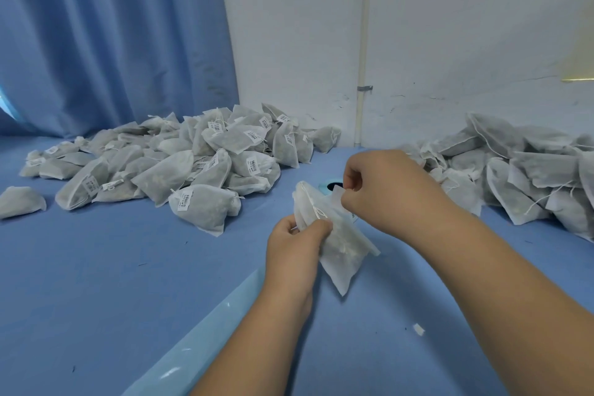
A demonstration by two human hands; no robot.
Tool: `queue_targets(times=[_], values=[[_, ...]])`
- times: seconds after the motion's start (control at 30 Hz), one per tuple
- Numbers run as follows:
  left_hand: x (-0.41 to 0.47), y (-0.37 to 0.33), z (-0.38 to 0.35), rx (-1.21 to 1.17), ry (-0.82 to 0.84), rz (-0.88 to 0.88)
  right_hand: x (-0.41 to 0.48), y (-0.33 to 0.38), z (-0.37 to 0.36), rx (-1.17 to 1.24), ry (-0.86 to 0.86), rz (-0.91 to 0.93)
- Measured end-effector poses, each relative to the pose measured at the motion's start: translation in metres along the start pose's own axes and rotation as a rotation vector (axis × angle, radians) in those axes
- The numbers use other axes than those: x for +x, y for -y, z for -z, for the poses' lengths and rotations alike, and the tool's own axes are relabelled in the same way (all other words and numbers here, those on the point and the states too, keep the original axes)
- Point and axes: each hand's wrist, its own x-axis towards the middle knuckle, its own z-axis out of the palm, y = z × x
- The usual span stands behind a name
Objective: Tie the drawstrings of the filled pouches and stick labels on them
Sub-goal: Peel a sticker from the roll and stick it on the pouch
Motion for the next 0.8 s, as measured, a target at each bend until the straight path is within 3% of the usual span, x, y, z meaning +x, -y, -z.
queue_targets(times=[0.8], values=[[0.002, 0.004, -0.004, 0.173, -0.05, -0.192, -0.002, 0.007, -0.012, 0.101, 0.172, 0.044]])
